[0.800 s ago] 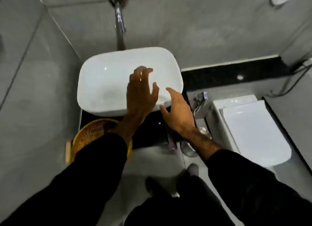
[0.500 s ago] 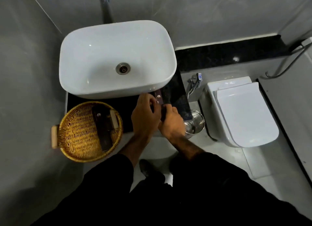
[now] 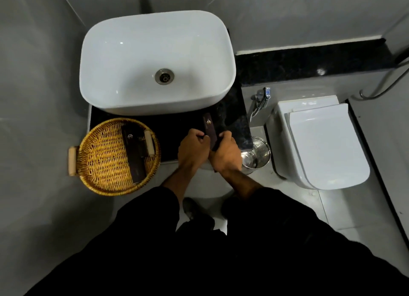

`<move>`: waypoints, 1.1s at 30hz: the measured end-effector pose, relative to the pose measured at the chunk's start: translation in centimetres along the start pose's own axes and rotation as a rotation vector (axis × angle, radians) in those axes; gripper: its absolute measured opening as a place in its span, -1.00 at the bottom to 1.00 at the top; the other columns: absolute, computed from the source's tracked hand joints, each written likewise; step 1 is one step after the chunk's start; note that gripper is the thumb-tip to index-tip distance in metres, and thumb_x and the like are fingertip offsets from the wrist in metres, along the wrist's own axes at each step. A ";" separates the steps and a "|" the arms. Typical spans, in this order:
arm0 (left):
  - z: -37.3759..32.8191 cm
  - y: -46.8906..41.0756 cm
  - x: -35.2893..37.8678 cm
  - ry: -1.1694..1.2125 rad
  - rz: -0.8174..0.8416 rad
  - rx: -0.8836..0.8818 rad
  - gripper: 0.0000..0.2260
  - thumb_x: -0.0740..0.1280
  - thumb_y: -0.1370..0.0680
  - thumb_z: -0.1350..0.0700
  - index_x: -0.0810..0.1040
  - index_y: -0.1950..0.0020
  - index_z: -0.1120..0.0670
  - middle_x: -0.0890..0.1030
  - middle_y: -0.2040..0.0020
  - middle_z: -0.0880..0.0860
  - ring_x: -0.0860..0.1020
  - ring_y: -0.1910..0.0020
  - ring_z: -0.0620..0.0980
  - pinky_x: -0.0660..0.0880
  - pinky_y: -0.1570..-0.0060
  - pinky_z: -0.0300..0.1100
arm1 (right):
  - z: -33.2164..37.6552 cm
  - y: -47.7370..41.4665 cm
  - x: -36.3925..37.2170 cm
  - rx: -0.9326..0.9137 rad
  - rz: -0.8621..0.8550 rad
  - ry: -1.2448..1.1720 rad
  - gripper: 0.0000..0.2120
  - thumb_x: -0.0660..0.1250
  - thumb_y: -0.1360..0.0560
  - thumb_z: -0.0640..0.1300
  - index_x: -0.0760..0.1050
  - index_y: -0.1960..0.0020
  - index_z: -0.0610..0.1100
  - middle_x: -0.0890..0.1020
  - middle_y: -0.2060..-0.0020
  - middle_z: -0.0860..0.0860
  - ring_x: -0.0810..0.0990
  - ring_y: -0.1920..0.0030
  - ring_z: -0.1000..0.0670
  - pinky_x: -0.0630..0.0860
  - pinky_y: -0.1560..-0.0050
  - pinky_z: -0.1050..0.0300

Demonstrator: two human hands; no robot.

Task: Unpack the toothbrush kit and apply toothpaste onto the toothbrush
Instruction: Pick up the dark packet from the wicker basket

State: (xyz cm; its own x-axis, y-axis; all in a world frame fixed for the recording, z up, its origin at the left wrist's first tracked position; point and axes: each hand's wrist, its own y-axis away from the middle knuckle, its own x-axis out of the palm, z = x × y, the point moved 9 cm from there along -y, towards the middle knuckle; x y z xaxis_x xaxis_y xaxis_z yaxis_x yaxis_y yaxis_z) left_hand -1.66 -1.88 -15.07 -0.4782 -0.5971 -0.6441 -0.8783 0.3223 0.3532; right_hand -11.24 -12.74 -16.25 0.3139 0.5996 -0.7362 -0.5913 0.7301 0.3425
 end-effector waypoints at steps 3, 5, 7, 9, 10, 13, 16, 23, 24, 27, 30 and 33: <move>0.8 -0.4 1.1 -0.002 0.067 -0.069 -0.61 0.24 -0.59 -0.14 0.50 -0.27 0.09 0.66 -0.17 0.11 0.63 -0.12 0.14 0.54 -0.11 -0.05 | -1.6 2.9 -0.8 -0.047 0.039 -0.046 -0.48 0.43 -0.25 0.19 0.35 -0.12 0.08 0.64 0.05 0.02 0.65 0.11 -0.06 0.62 0.14 0.01; 1.3 -0.4 2.1 0.003 0.139 -0.114 -0.58 0.19 -0.61 -0.18 0.53 -0.23 0.13 0.66 -0.13 0.15 0.61 -0.14 0.18 0.48 -0.11 -0.06 | -3.6 5.2 -1.2 -0.030 0.085 -0.091 -0.54 0.43 -0.22 0.19 0.34 -0.03 0.15 0.63 0.15 0.10 0.64 0.20 0.04 0.64 0.17 0.02; 1.0 0.5 3.7 0.110 0.261 -0.081 -0.65 0.16 -0.65 -0.12 0.60 -0.02 0.11 0.66 0.06 0.16 0.62 0.03 0.15 0.48 0.04 -0.10 | -5.7 7.3 -1.8 -0.003 0.124 -0.085 -0.55 0.43 -0.19 0.17 0.36 -0.01 0.16 0.57 0.14 0.14 0.59 0.21 0.14 0.61 0.14 0.06; 0.9 2.1 5.3 0.256 0.399 -0.062 -0.68 0.15 -0.67 -0.04 0.64 0.01 0.08 0.69 0.07 0.24 0.60 0.20 0.08 0.49 0.28 -0.19 | -7.7 9.2 -2.7 0.029 0.150 -0.089 -0.55 0.42 -0.16 0.16 0.38 0.00 0.17 0.54 0.13 0.18 0.56 0.19 0.24 0.53 0.16 0.29; 1.1 2.9 5.9 0.293 0.453 -0.053 -0.70 0.15 -0.68 -0.03 0.64 -0.01 0.06 0.70 0.02 0.26 0.59 0.24 0.04 0.47 0.39 -0.24 | -8.5 10.0 -3.4 0.046 0.151 -0.104 -0.56 0.42 -0.16 0.15 0.40 0.00 0.17 0.54 0.12 0.19 0.57 0.18 0.24 0.47 0.23 0.41; 2.3 5.1 6.8 0.373 0.567 -0.031 -0.75 0.17 -0.67 -0.05 0.57 -0.06 0.04 0.68 -0.06 0.31 0.60 0.20 0.06 0.48 0.45 -0.29 | -10.0 11.7 -5.3 0.050 0.149 -0.106 -0.58 0.43 -0.18 0.07 0.45 -0.02 0.15 0.53 0.06 0.15 0.61 0.12 0.10 0.50 0.20 0.35; 3.4 7.0 7.3 0.498 0.636 -0.036 -0.74 0.21 -0.65 -0.08 0.54 -0.09 0.08 0.68 -0.07 0.30 0.62 0.16 0.10 0.53 0.43 -0.29 | -10.5 13.0 -6.2 0.071 0.193 -0.073 -0.54 0.52 -0.24 -0.01 0.45 -0.09 0.14 0.54 -0.01 0.10 0.65 0.04 -0.04 0.60 0.12 0.20; 3.4 7.2 5.8 0.721 0.714 -0.070 -0.93 0.46 -0.52 0.05 0.67 0.02 0.01 0.69 0.09 0.02 0.69 0.13 -0.09 0.62 0.24 -0.22 | -9.5 14.3 -6.3 0.085 0.158 -0.051 -0.51 0.58 -0.28 -0.07 0.42 -0.09 0.14 0.52 -0.05 0.09 0.62 0.01 -0.05 0.48 0.26 0.37; 3.5 7.0 5.4 0.757 0.706 -0.086 -0.95 0.46 -0.52 0.07 0.68 0.03 0.00 0.68 0.11 0.02 0.68 0.14 -0.09 0.61 0.23 -0.22 | -9.2 14.3 -6.3 0.081 0.153 -0.048 -0.51 0.58 -0.28 -0.07 0.41 -0.08 0.16 0.51 -0.04 0.12 0.60 0.01 -0.02 0.44 0.31 0.41; 4.1 7.2 4.6 0.879 0.691 -0.141 -0.94 0.42 -0.55 0.11 0.69 0.07 -0.02 0.68 0.14 0.02 0.65 0.15 -0.06 0.61 0.20 -0.22 | -7.9 14.3 -6.1 0.045 0.156 -0.022 -0.47 0.59 -0.26 -0.05 0.37 -0.06 0.24 0.47 -0.01 0.17 0.60 0.05 0.04 0.50 0.25 0.37; 4.9 7.8 4.3 0.975 0.717 -0.181 -0.91 0.37 -0.58 0.16 0.67 0.02 0.03 0.68 0.14 0.02 0.63 0.10 -0.01 0.62 0.14 -0.19 | -7.2 14.5 -5.9 0.022 0.182 0.040 -0.44 0.60 -0.26 -0.04 0.33 -0.05 0.26 0.46 -0.03 0.16 0.60 0.06 0.06 0.57 0.13 0.27; 5.9 8.1 3.1 1.026 0.761 -0.184 -0.91 0.38 -0.54 0.18 0.66 0.01 0.05 0.66 0.13 0.04 0.67 0.09 -0.02 0.64 0.13 -0.16 | -6.3 15.0 -5.7 -0.037 0.208 0.081 -0.46 0.59 -0.26 -0.04 0.33 -0.03 0.27 0.45 -0.03 0.16 0.58 0.04 0.08 0.56 0.10 0.28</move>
State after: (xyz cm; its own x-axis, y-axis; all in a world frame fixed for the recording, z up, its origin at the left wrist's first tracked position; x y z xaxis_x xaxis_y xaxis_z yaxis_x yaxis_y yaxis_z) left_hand -10.32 3.21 -18.19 -0.5618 -0.6235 0.5437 -0.3346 0.7723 0.5400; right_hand -26.59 -7.25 -10.64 0.1230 0.7066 -0.6968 -0.6646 0.5801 0.4709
